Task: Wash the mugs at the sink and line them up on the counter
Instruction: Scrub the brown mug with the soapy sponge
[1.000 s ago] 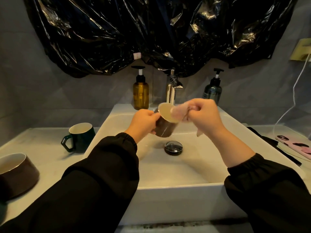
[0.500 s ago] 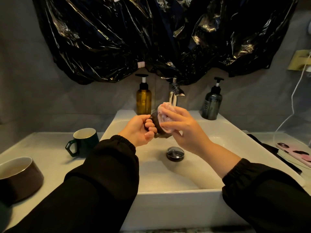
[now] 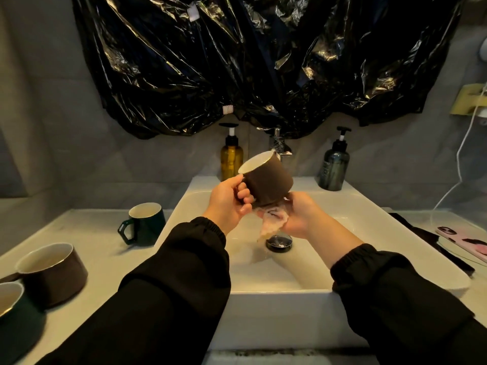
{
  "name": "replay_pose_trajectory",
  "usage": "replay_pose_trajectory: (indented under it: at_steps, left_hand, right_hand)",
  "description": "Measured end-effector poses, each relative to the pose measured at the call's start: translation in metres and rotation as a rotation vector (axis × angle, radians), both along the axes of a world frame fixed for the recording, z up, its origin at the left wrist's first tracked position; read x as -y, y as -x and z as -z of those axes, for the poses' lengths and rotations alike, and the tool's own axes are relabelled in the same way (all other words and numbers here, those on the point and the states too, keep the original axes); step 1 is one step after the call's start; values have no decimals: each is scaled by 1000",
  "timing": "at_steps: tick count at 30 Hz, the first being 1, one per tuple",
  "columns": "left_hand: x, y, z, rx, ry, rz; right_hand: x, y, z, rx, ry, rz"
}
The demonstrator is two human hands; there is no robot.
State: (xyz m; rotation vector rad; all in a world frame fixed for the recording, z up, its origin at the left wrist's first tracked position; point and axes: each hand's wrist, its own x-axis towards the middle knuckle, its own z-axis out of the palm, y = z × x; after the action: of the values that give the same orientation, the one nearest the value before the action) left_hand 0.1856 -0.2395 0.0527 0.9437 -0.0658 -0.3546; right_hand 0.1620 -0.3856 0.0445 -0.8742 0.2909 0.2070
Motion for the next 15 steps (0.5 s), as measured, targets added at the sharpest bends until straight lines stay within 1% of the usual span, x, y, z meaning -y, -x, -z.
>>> replay_pose_trajectory:
  at_steps: [2,4,8,11,13,15]
  left_hand:
    - [-3,3,0,136,-134,-94]
    - [-11,8,0,217,-210,-153]
    - [-43,21,-8,265,-244,-269]
    - [-82,30,-12,265,-255,-367]
    - [-112,37,-13,251,-250,-452]
    - [-141,46,-12,230,-274,-563]
  right_hand:
    - [-6,4,-5,-3,30,-4]
    - [-8,8,-8,-14,37,11]
    - [-19,7,-10,-5,23,83]
    - [-47,6,-11,40,70,72]
    - [-74,8,-10,59,174,30]
    - [-101,11,-9,106,374,0]
